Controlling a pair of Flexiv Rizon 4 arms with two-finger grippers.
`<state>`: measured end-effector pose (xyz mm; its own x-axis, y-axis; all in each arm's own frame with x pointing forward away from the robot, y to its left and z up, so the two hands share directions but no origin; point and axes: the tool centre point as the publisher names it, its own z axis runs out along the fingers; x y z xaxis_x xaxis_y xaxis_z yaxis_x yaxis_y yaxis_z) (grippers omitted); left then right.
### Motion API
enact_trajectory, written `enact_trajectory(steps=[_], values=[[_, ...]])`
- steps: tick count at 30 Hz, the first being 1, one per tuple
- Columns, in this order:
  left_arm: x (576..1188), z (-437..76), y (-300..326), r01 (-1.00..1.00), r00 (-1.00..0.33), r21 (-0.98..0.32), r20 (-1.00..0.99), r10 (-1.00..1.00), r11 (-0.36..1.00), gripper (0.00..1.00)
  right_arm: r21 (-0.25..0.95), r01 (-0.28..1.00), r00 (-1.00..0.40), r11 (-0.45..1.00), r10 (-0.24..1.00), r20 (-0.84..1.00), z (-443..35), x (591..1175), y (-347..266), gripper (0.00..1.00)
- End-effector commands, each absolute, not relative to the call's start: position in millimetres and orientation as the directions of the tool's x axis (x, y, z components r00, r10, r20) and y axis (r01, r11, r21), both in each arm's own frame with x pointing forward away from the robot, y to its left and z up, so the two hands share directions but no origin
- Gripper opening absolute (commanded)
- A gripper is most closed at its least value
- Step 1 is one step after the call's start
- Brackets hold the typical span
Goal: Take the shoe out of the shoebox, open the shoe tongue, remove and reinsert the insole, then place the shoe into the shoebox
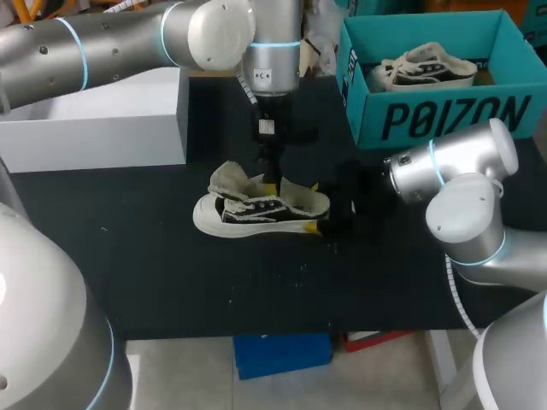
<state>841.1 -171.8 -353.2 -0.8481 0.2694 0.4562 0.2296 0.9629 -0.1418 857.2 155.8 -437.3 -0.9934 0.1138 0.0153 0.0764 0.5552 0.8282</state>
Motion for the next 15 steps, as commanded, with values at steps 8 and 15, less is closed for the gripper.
enact_trajectory(steps=[8,15], values=[[833,-365,-162,0.206,-0.906,-0.123,0.350,0.237,0.971,0.00,0.828,0.078,-0.993,0.556,0.115,0.016,-440,858,157,0.00],[831,-386,-162,0.189,-0.912,-0.135,0.343,0.225,0.973,0.00,0.828,0.078,-0.993,0.556,0.115,0.016,-440,858,157,0.00]])
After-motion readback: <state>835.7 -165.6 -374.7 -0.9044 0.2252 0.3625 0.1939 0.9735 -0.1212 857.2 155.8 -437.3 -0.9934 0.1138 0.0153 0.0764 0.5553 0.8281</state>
